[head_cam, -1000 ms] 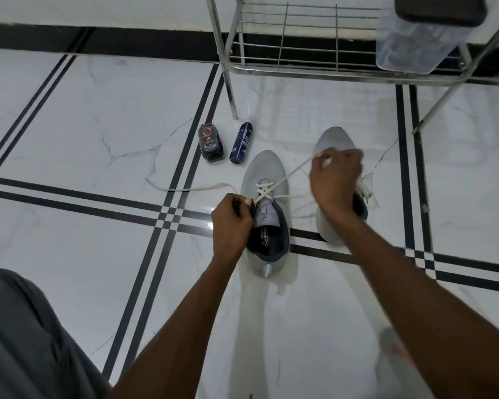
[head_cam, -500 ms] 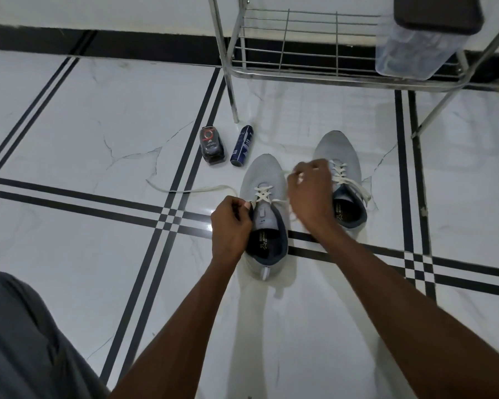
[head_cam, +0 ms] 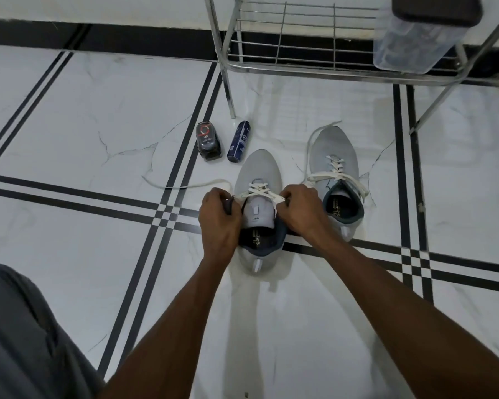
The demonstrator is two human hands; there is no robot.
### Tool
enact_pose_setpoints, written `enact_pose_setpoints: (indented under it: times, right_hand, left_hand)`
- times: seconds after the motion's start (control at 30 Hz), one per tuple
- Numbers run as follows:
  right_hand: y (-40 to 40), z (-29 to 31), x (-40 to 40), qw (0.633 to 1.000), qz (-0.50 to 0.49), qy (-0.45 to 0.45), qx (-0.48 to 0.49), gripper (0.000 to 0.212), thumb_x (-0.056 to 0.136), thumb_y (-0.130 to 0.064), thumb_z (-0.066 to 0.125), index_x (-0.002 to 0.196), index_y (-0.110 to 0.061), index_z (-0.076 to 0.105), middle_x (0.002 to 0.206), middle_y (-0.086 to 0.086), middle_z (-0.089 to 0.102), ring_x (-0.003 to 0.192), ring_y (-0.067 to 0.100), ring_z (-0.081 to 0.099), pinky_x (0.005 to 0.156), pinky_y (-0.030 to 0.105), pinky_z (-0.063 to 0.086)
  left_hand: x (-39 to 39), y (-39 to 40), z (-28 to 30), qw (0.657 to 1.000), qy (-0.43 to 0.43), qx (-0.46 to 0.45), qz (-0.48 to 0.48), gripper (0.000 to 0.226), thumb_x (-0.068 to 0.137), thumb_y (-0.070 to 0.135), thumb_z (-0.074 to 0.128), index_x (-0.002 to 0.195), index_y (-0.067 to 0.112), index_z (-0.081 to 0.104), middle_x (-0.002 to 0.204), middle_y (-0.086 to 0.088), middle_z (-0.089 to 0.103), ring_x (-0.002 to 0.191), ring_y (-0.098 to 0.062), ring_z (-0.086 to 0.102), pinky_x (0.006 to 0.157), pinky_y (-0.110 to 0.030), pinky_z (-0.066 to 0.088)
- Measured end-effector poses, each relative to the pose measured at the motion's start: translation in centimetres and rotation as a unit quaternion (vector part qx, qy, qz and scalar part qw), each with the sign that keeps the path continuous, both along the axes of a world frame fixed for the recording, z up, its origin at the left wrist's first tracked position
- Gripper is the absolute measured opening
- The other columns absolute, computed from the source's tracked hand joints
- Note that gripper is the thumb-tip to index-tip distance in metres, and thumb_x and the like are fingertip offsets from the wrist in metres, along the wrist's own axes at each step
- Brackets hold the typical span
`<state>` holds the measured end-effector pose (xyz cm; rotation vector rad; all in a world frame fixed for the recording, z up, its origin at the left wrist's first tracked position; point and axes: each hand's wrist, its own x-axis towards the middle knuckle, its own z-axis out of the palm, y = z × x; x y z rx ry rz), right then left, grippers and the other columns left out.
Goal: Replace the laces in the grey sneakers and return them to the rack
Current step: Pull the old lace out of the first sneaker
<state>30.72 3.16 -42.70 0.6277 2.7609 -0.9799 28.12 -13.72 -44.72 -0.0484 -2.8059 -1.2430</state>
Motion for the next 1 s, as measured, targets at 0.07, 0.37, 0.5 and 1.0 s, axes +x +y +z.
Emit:
enact_pose_setpoints:
  times: [0.07,0.37,0.5,1.0]
  right_hand:
    - [-0.1,0.1,0.2,1.000,0.027,-0.001,-0.015,0.017,0.083,-0.016,0.059,0.090,-0.009,0.072,0.080,0.013,0.069,0.079,0.034,0.065,0.065,0.036,0.052]
    - [0.0,1.1,-0.3,0.999,0.044,-0.006,-0.031,0.021,0.084,-0.024,0.064,0.088,-0.009,0.078,0.088,0.013,0.076,0.088,0.034,0.069,0.079,0.043,0.058]
    - [0.5,1.0,-0.1,0.998,0.018,-0.003,-0.058,0.020,0.085,-0.025,0.067,0.090,-0.011,0.080,0.086,0.010,0.077,0.086,0.029,0.070,0.080,0.041,0.058]
    - [1.1,1.3,-0.2,0.996,0.007,-0.007,-0.085,0.017,0.083,-0.032,0.070,0.089,-0.020,0.081,0.081,0.001,0.075,0.084,0.021,0.069,0.081,0.036,0.058]
  left_hand:
    - [-0.3,0.2,0.2,1.000,0.000,-0.023,-0.019,0.020,0.089,0.010,0.062,0.109,0.010,0.062,0.108,-0.006,0.057,0.100,-0.023,0.052,0.082,-0.029,0.041]
    - [-1.5,2.4,-0.3,0.946,0.116,-0.217,-0.212,0.009,0.091,0.013,0.064,0.096,0.009,0.071,0.106,-0.008,0.066,0.101,-0.033,0.054,0.080,-0.045,0.046]
    - [-1.4,2.4,0.3,0.971,0.095,-0.195,-0.103,0.013,0.095,0.010,0.056,0.102,0.001,0.063,0.104,-0.013,0.057,0.100,-0.032,0.052,0.081,-0.042,0.041]
    - [-1.1,3.6,0.9,0.936,0.051,-0.291,-0.190,0.014,0.097,0.020,0.053,0.097,0.016,0.066,0.108,-0.003,0.067,0.106,-0.029,0.051,0.085,-0.042,0.032]
